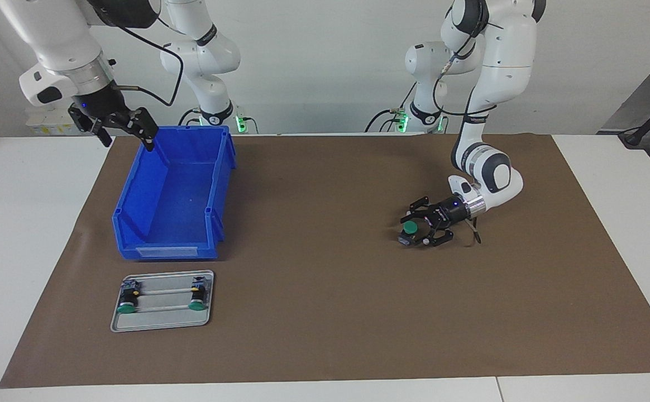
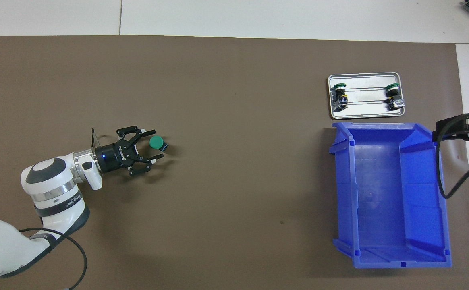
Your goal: Place and press button with both arms
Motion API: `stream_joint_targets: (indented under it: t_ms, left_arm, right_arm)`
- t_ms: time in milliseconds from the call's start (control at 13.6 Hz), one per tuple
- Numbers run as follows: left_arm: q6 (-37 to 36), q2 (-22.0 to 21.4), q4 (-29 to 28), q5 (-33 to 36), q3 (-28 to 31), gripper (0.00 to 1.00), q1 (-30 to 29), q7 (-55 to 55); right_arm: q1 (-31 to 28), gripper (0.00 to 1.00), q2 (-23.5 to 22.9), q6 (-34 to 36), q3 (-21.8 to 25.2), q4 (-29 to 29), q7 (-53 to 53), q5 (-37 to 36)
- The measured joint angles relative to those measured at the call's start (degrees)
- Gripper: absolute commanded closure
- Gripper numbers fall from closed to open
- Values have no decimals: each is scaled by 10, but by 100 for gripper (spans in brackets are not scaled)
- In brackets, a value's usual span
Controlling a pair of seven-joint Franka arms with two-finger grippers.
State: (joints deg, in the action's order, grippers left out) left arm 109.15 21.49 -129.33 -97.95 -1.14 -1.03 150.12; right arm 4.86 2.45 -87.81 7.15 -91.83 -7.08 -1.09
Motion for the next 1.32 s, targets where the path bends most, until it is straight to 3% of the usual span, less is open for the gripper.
stream_joint_targets:
  t_ms: [367,808,1028,1321]
  left_arm:
    - [-7,-1,1,41,4,3,-10,0]
    - [-46,-8,29,189,7,2,-92,-46]
    - [-61,-31,95,317,8,2,-137,-151]
    - [-89,-39,246,505,6,2,-150,-342]
  right_arm:
    - [0,0,0,0,0,-1,0,0]
    - [0,0,0,0,0,-2,0,0]
    - [0,0,0,0,0,-2,0,0]
    - [0,0,0,0,0,-2,0,0]
